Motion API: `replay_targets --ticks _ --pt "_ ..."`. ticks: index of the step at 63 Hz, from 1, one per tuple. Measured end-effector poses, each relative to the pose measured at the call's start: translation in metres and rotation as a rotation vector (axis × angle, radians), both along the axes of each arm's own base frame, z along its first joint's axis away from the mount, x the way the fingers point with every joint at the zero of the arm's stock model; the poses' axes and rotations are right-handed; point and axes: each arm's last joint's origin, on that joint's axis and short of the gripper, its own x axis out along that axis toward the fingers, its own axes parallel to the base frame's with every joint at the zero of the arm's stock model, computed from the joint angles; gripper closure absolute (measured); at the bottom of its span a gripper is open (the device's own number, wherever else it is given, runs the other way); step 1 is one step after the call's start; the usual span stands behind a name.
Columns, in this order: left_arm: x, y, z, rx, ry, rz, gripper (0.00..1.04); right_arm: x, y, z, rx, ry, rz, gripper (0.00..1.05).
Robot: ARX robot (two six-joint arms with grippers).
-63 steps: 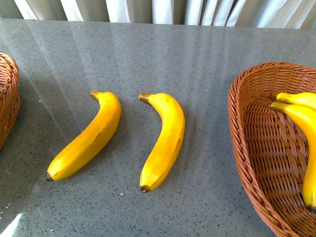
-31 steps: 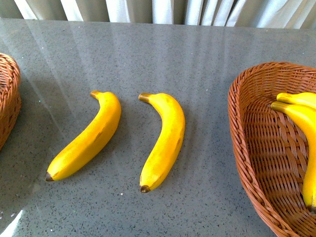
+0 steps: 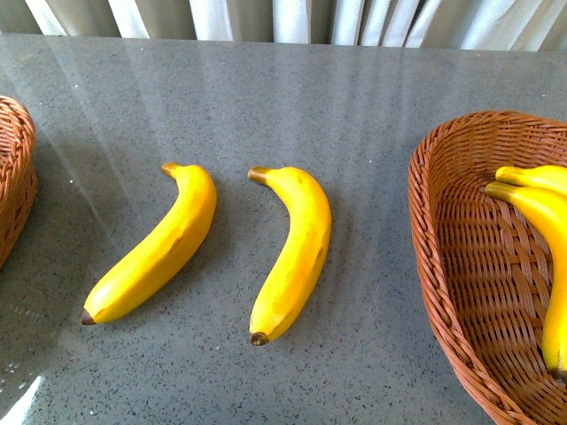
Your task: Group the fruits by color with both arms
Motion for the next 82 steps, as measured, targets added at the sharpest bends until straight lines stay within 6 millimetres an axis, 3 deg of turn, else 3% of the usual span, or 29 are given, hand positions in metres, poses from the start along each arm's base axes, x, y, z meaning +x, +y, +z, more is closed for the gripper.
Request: replay_targets --ticks 6,31,82 --pt "-0.009 0.0 -0.003 0.002 0.001 0.0 1.03 0.0 0.0 0.0 0.0 0.0 0.0 0.09" --pt "-0.037 0.0 -0.02 0.009 0.008 0.0 1.03 0.0 0.0 0.0 0.0 0.0 0.0 0.09" --pt "-0.065 0.0 -0.013 0.01 -0.019 0.0 1.03 0.0 0.0 0.0 0.0 0.0 0.0 0.09"
